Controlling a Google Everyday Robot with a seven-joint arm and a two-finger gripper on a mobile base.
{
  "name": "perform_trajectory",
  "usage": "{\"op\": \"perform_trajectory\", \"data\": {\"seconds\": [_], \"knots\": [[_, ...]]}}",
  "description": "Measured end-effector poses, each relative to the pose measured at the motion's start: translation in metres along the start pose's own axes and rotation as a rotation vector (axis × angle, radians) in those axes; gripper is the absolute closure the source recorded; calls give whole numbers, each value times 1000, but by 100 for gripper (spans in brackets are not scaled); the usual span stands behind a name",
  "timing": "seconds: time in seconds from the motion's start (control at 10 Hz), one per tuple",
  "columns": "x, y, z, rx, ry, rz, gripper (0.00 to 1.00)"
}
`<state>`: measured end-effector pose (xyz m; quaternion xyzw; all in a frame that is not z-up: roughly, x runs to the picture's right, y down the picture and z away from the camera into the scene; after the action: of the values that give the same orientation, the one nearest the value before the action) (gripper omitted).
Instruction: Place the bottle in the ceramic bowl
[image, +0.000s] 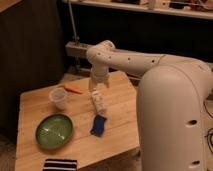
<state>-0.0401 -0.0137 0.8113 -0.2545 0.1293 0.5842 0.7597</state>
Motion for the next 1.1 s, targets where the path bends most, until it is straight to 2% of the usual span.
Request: {"op": "perform_trajectory", "data": {"seconds": [0.2, 0.4, 0.5, 0.8, 0.9, 1.0, 1.1], "knots": [[3, 1, 17, -18, 31, -26, 35], [21, 0, 79, -31, 57, -71, 35], [27, -1, 97, -35, 63, -86, 35], [42, -2, 136, -27, 82, -129, 35], [45, -2, 142, -15, 87, -138, 35], [45, 0, 149, 1, 94, -144, 38], [47, -1, 152, 20, 109, -143, 46]]}}
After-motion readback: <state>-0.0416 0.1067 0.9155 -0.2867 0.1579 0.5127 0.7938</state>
